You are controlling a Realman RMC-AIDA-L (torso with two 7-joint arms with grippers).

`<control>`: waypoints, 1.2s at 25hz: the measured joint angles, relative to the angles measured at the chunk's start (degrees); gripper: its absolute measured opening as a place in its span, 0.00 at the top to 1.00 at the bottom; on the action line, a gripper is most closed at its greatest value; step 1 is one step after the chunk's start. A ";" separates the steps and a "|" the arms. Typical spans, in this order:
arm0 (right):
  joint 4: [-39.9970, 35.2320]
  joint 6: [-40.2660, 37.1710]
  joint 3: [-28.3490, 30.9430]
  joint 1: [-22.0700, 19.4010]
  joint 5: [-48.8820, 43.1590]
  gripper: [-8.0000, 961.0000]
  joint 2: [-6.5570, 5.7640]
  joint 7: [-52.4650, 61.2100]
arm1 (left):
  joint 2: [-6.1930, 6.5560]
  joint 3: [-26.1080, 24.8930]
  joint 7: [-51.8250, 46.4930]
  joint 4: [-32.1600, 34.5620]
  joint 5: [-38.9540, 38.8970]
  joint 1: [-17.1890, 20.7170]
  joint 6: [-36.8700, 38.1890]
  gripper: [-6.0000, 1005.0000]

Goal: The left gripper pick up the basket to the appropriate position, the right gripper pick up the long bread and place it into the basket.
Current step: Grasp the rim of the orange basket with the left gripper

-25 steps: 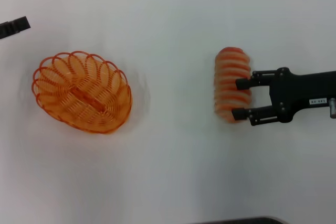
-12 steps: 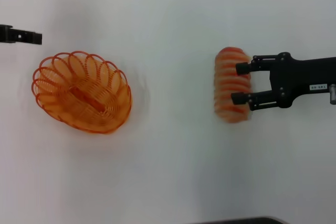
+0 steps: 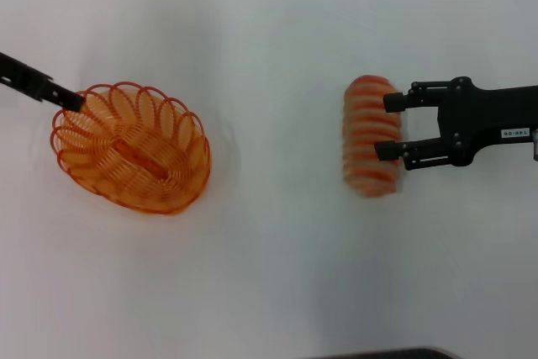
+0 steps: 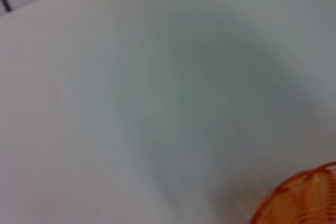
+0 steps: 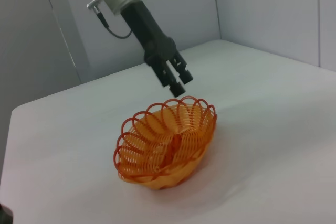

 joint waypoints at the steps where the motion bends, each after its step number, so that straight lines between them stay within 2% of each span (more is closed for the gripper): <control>1: -0.02 0.06 0.02 -0.04 0.00 0.14 -0.02 -0.04 | -0.38 0.96 -0.01 0.01 0.23 -0.03 -0.01 0.22; 2: -0.04 0.14 0.05 -0.07 0.00 0.14 -0.04 -0.08 | -1.02 2.09 -0.01 0.07 0.65 -0.17 -0.12 0.22; 10: -0.05 0.23 0.05 -0.11 -0.05 0.14 -0.03 -0.16 | -2.49 3.88 -0.02 0.00 1.86 -0.63 -1.38 0.22; 16: -0.05 0.30 0.18 -0.12 -0.09 0.14 0.00 -0.08 | -3.35 4.75 -0.09 -1.18 4.31 -0.64 -3.72 0.22; 20: -0.05 0.32 0.21 -0.12 -0.05 0.14 0.00 0.06 | -3.42 5.17 0.15 -2.21 4.82 -0.85 -4.16 0.22; 28: -0.05 0.64 0.22 -0.04 -0.06 0.14 0.17 0.25 | -3.48 5.60 0.37 -3.47 4.87 -0.84 -5.83 0.34; 30: -0.05 0.74 0.22 -0.03 -0.05 0.14 0.23 0.26 | -3.37 5.87 0.39 -3.91 4.87 -0.86 -6.15 0.42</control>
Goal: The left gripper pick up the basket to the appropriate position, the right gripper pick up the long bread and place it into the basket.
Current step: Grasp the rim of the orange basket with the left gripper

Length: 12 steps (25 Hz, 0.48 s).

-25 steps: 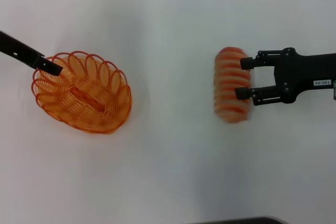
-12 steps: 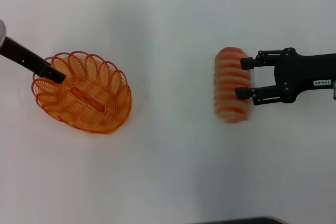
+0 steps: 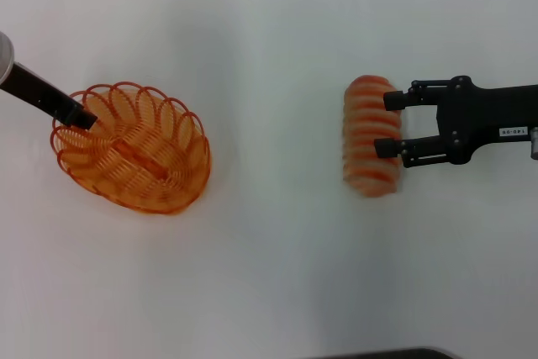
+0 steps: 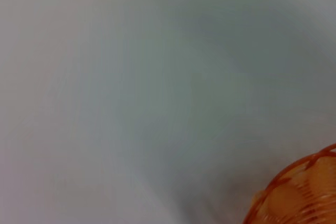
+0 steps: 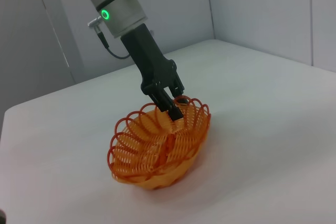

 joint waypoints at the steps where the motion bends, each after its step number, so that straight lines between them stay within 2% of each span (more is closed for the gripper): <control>1: 0.00 0.01 0.00 0.00 0.00 0.14 0.03 0.01 | 0.03 0.05 -0.03 -0.07 0.00 0.01 -0.16 0.46; 9: 0.00 0.02 0.00 0.07 0.05 0.14 0.14 0.04 | 0.10 0.18 -0.46 -0.05 -0.01 -0.04 -0.02 0.81; 12: -0.07 -0.20 0.18 0.19 0.05 0.14 0.15 0.11 | 0.09 -0.11 -2.00 0.52 0.00 -0.18 0.82 0.83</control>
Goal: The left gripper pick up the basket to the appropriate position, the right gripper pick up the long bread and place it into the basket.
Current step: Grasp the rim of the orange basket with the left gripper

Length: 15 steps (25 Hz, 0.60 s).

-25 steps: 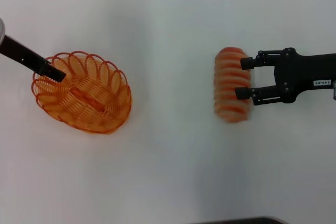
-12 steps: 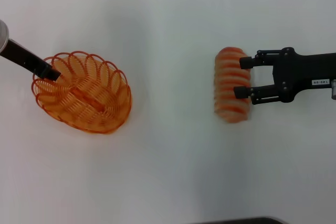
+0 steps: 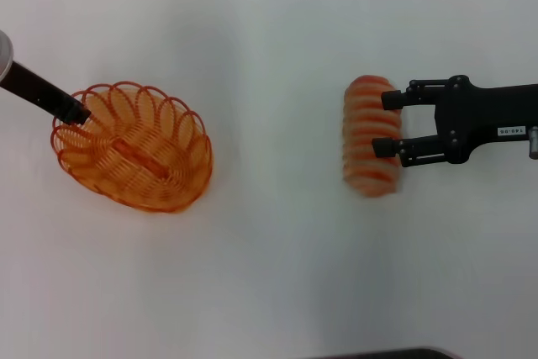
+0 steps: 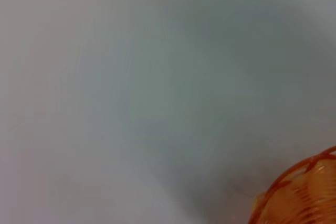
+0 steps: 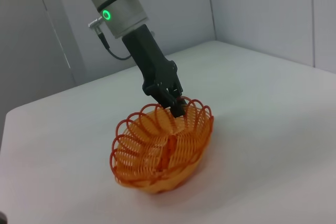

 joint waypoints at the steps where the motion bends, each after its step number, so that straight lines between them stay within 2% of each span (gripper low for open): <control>1: -0.17 -0.07 0.22 0.01 0.00 0.14 0.06 0.00 | 0.03 -0.09 -0.94 0.22 -0.07 -0.06 0.47 0.84; 5: -0.60 0.08 1.68 0.05 0.00 0.14 0.32 0.00 | 0.09 -1.79 -4.60 1.71 -0.50 -0.48 3.49 0.86; 10: -0.66 0.37 3.93 0.23 0.00 0.14 0.72 0.00 | -0.97 -7.48 -7.97 3.65 -0.59 -1.31 6.90 0.86; 15: -1.35 1.79 8.15 0.33 0.18 0.14 2.25 0.45 | -1.10 -11.37 -12.33 3.92 -2.34 -0.93 8.06 0.87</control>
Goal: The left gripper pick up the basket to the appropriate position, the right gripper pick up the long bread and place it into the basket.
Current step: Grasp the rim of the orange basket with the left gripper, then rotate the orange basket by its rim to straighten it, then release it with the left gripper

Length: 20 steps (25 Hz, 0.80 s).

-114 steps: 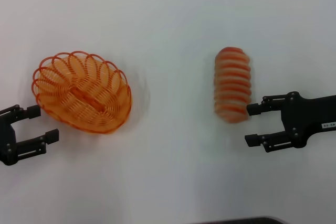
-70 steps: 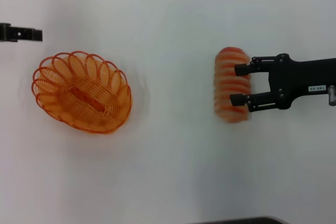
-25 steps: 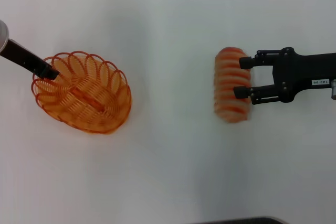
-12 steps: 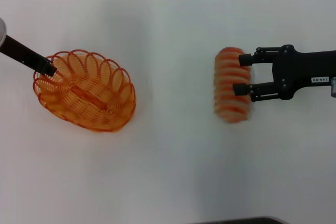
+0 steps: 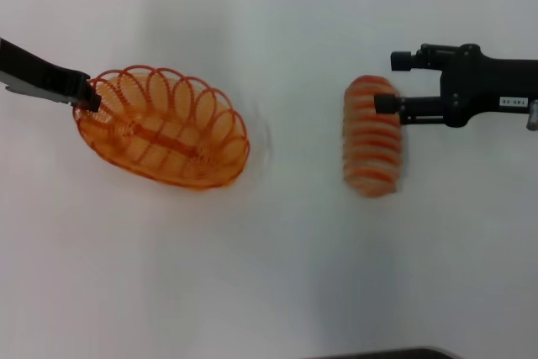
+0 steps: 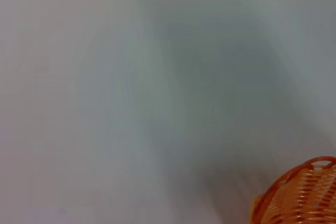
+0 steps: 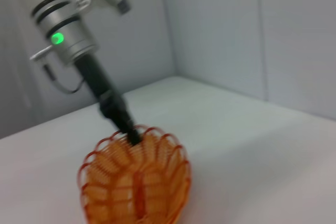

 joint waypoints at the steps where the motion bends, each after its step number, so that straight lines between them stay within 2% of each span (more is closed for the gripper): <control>1: -0.03 0.93 0.72 0.00 0.31 0.14 0.34 0.14 | -0.04 -0.77 -0.53 0.00 -0.69 0.18 0.22 0.88; 4: 0.21 3.43 1.70 -0.16 2.25 0.14 0.89 0.96 | -0.44 -3.34 -1.88 0.08 -3.48 0.95 0.79 0.88; 8: 1.19 5.46 1.93 -0.76 6.17 0.14 0.97 2.44 | -1.51 -5.15 -4.00 0.17 -6.45 2.41 0.19 0.91; 12: 2.41 5.75 1.94 -0.95 8.04 0.14 0.99 2.19 | -2.39 -4.96 -5.84 0.10 -9.12 4.29 -1.69 0.91; 20: 3.62 7.66 1.95 -0.97 9.90 0.14 1.09 1.62 | -2.79 -3.69 -6.47 -2.24 -14.08 7.68 -7.45 0.91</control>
